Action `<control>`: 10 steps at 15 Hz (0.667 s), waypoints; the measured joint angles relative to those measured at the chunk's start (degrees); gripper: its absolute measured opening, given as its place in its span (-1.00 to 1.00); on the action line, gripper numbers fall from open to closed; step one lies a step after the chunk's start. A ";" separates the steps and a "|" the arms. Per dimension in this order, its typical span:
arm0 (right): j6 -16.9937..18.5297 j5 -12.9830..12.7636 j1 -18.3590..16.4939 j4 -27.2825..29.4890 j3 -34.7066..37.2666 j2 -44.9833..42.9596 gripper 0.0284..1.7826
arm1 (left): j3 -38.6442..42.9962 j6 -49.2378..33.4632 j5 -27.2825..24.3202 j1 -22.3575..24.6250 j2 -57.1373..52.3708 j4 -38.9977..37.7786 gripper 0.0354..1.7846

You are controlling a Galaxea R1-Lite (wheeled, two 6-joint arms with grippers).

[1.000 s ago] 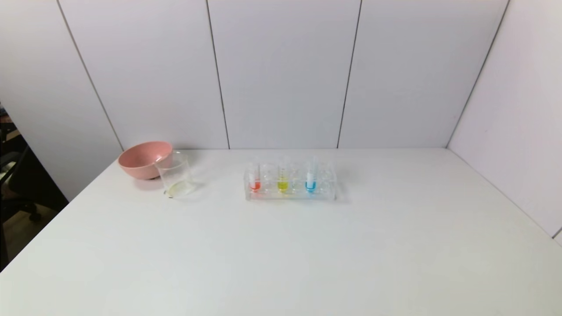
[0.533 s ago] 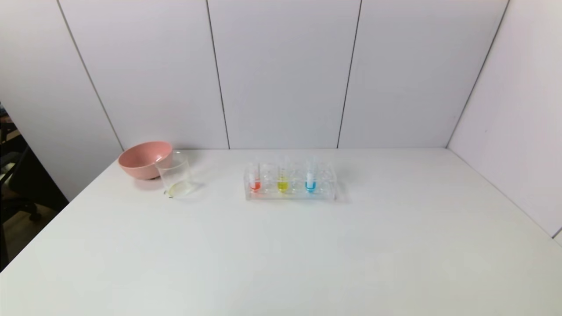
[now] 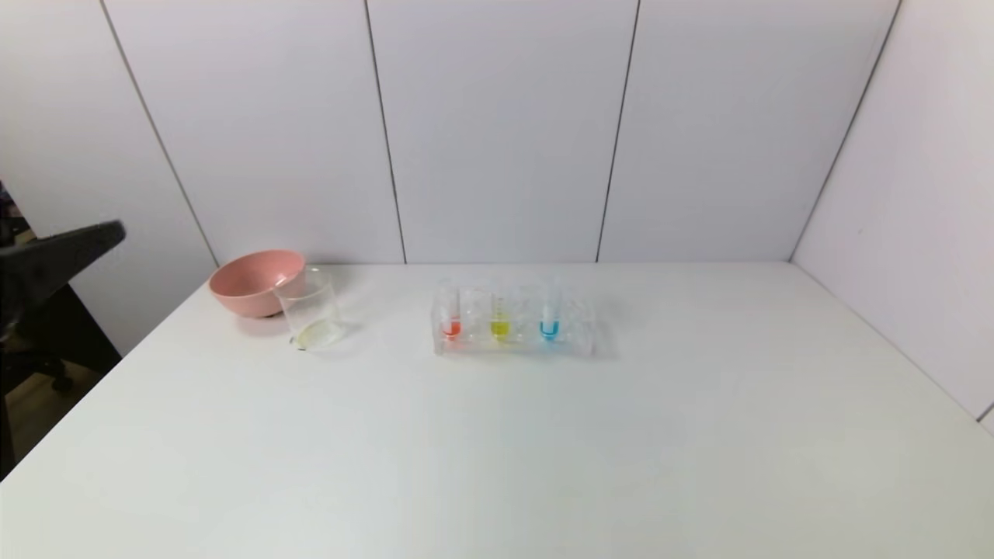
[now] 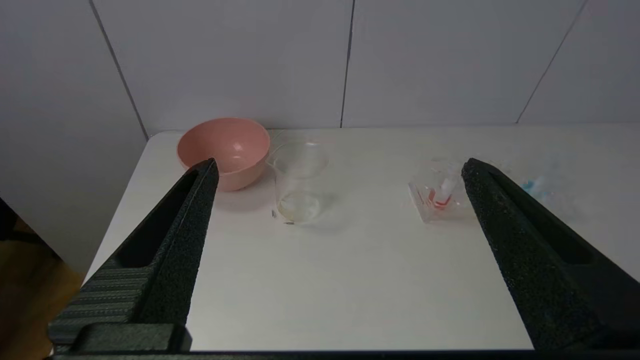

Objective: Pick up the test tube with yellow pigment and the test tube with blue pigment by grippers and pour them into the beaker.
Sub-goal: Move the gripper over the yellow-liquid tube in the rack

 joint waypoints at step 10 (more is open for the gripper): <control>-0.02 0.00 0.00 0.00 0.00 0.00 0.99 | -15.24 -7.25 27.94 -32.11 37.40 -23.16 0.91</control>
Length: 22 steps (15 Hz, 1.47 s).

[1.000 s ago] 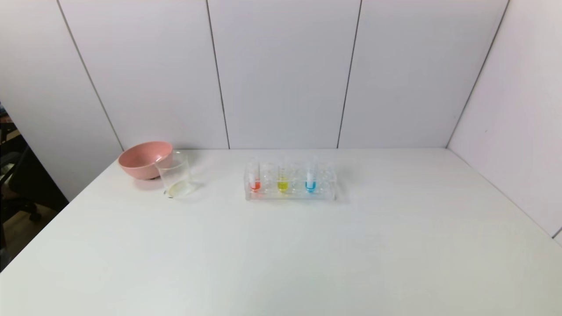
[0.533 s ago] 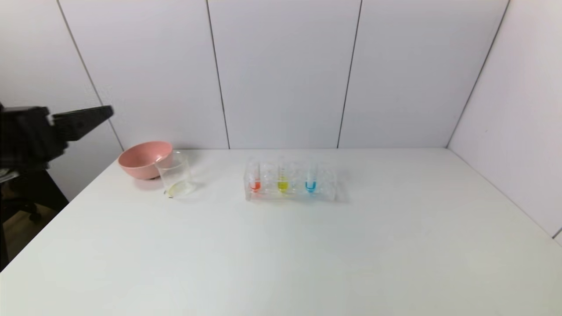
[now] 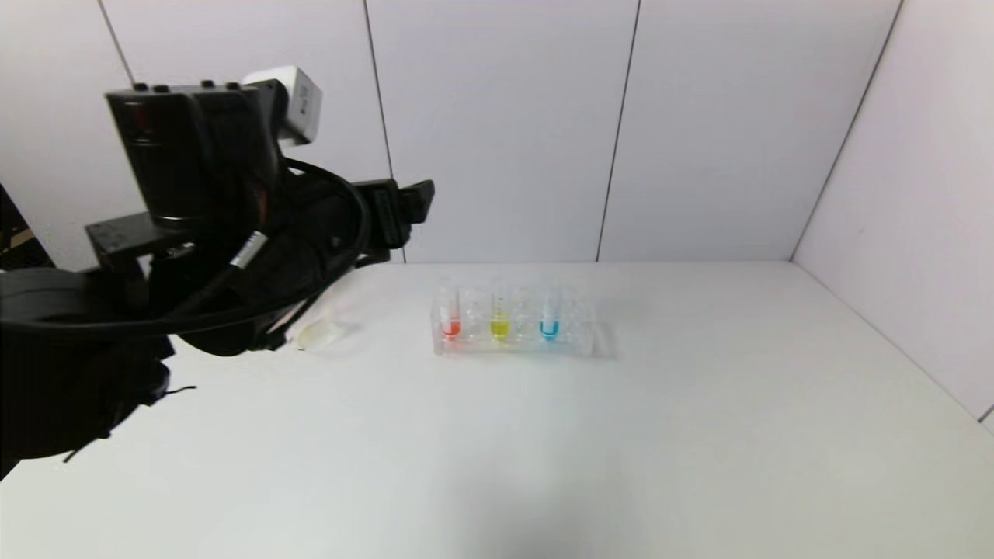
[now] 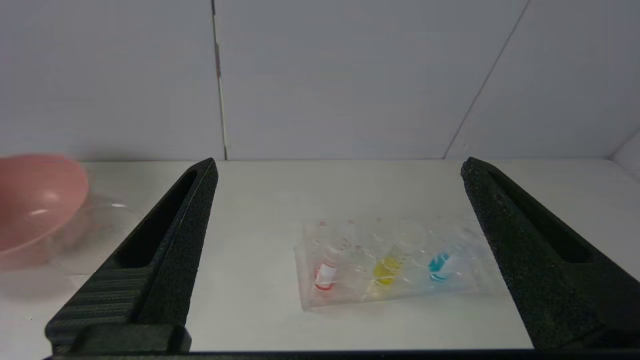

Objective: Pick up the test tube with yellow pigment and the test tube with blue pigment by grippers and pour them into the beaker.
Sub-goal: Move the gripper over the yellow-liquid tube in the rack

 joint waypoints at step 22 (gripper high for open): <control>0.00 -0.02 0.00 0.00 0.00 0.00 0.99 | -7.70 -4.49 4.25 -6.77 32.94 -16.70 0.91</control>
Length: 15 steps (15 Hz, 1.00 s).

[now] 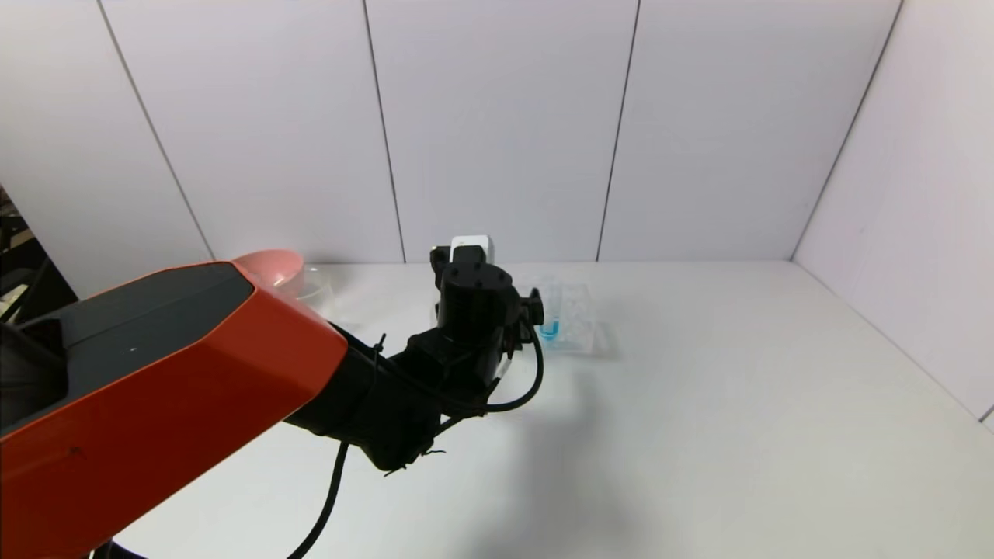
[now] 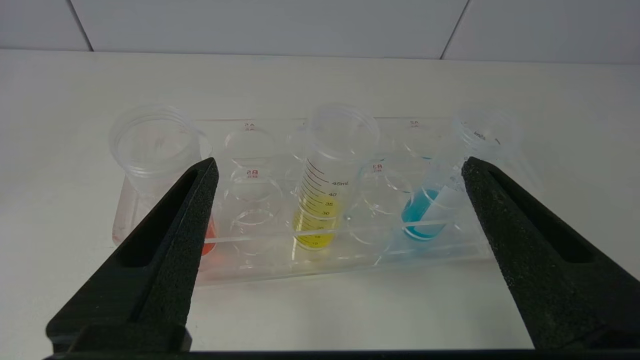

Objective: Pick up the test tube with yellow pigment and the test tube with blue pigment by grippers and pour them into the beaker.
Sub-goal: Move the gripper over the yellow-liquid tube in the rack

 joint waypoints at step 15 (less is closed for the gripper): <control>-0.02 0.00 0.00 0.00 0.00 0.00 0.99 | -6.30 2.04 -3.17 3.62 7.19 0.38 0.91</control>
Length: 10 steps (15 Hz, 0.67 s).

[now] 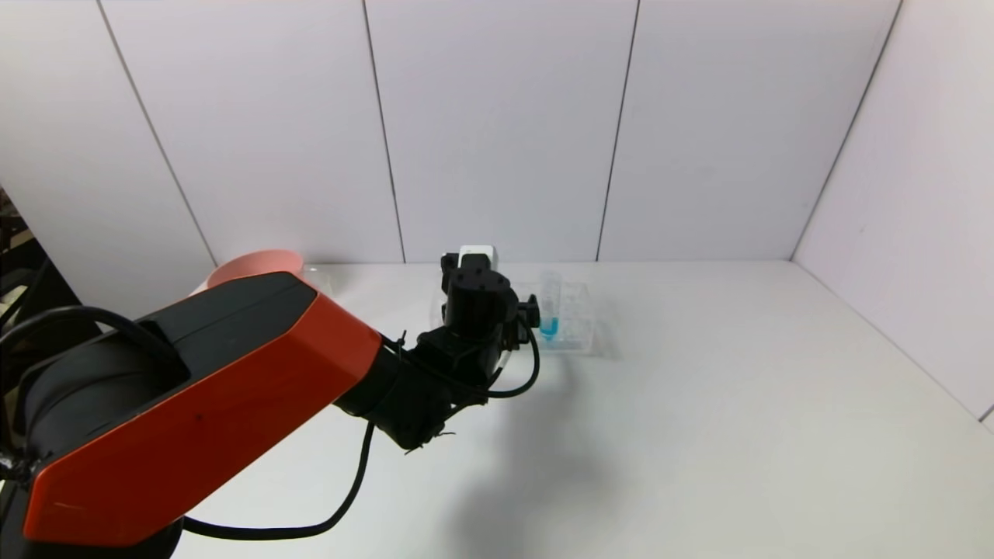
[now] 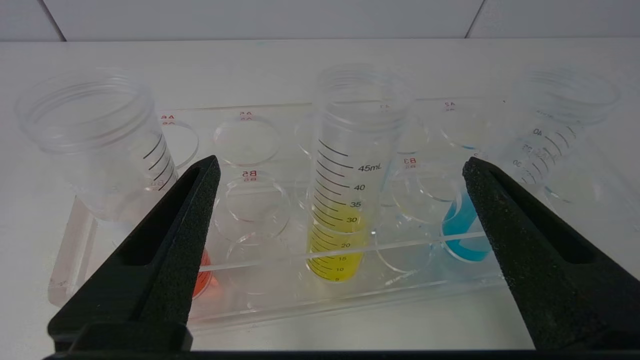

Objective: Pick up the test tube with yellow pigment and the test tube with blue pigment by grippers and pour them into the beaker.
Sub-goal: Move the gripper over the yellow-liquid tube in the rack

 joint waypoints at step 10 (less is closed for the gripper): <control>0.02 0.00 0.00 0.00 0.00 0.00 0.99 | -1.30 0.41 -0.11 1.10 1.40 0.23 0.91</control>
